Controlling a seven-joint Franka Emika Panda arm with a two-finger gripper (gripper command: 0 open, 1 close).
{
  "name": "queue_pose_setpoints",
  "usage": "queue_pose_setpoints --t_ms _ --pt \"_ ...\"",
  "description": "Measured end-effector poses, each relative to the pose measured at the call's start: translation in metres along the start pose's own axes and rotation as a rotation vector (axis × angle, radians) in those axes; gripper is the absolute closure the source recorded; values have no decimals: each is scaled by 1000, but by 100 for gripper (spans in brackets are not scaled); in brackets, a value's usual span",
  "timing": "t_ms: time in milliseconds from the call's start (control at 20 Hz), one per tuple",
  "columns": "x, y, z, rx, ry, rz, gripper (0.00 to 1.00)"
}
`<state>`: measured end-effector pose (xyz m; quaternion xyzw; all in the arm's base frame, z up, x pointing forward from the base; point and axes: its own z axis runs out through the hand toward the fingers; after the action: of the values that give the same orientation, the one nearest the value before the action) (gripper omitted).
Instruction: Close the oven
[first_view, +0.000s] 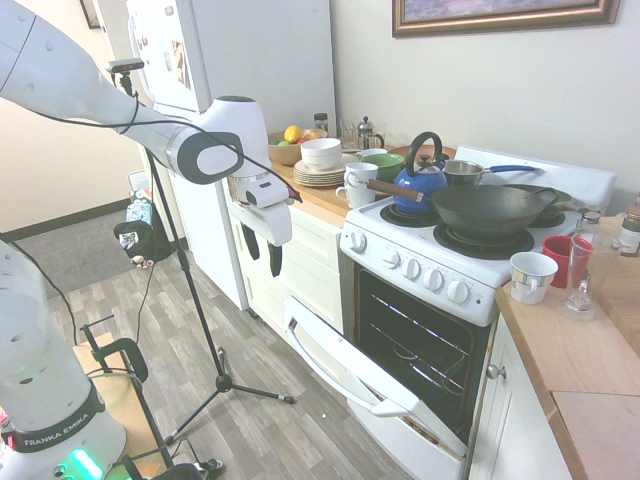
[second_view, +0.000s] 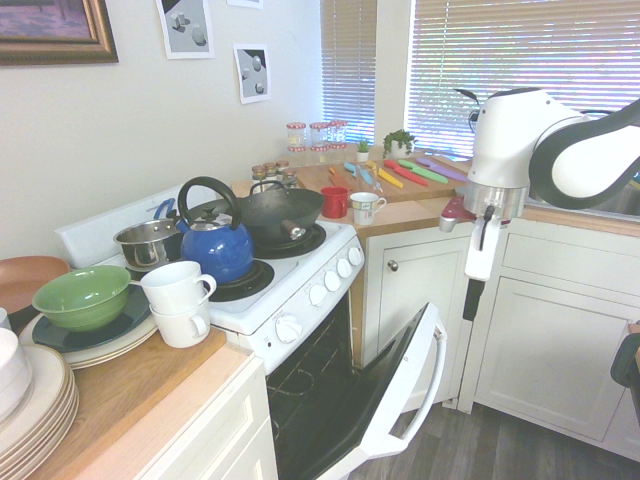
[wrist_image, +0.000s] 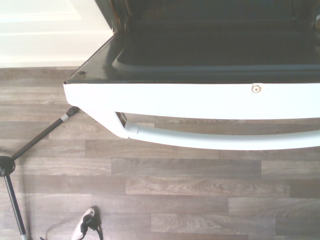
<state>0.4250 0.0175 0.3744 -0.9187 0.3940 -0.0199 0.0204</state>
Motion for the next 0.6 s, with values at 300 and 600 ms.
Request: queue_pose_setpoints --t_ms 300,600 --pt "1 -3 1 -57 39 -36 0" --pt "-2 -2 66 -176 -51 11 0"
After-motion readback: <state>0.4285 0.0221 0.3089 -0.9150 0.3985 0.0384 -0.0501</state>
